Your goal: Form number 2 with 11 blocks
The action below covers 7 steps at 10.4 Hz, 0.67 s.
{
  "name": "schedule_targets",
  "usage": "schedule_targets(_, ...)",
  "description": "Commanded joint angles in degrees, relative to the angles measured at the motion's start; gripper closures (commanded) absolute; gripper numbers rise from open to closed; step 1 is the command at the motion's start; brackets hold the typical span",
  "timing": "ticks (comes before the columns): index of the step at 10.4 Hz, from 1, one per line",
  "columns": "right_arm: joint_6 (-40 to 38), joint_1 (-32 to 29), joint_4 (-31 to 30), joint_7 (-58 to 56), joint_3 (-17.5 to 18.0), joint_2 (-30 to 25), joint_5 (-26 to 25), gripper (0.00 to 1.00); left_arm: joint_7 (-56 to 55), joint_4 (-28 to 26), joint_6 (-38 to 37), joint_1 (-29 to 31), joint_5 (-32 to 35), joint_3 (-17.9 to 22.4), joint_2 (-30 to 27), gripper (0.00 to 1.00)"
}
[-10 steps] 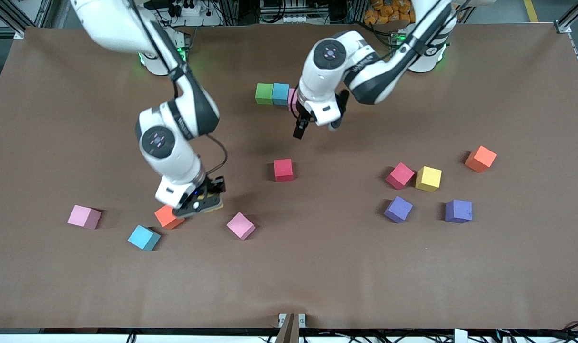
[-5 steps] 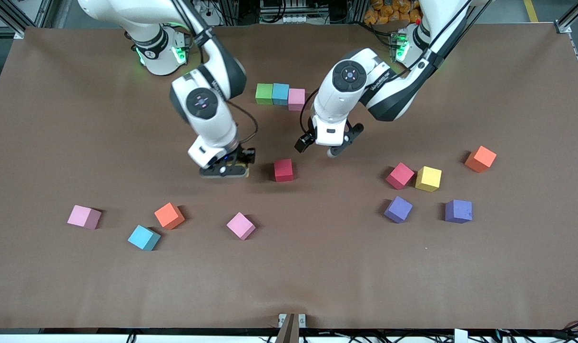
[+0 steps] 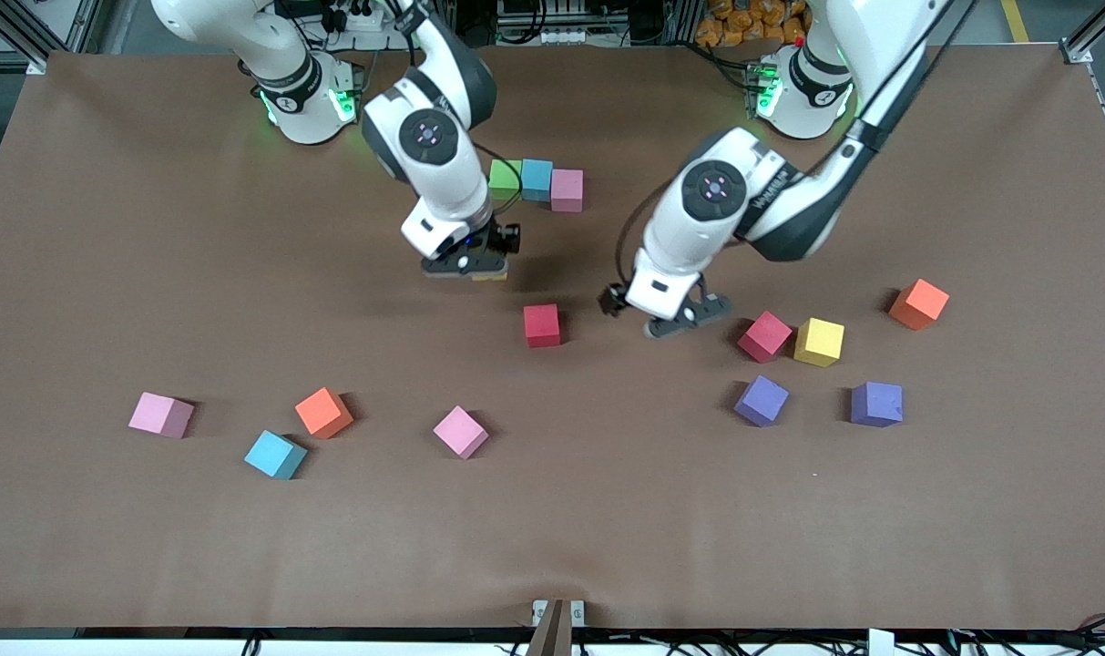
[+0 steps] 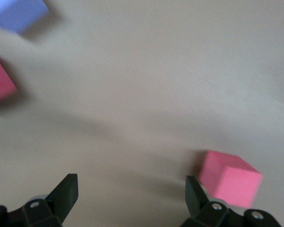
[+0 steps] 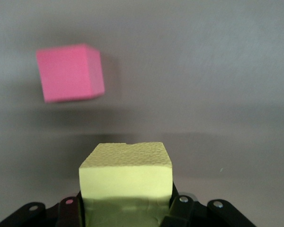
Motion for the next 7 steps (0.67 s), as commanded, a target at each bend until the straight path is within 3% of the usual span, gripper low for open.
schedule_targets(1,3.82,6.27,-1.90,4.19,-0.38,0.95,0.72,0.53,9.67,1.11,-1.27,0.73,4.14,2.19,1.46,0.00)
schedule_targets(4,7.10,10.42,-0.24,7.29,-0.38,5.09,0.63,0.53,28.38,0.59,-1.27,1.52,5.29,6.50,0.86,0.00)
schedule_targets(7,7.01,12.01,4.33,8.16,-0.47,9.49,0.55,0.53,44.82,-2.30,-1.27,5.81,5.29,6.61,-1.68,0.00)
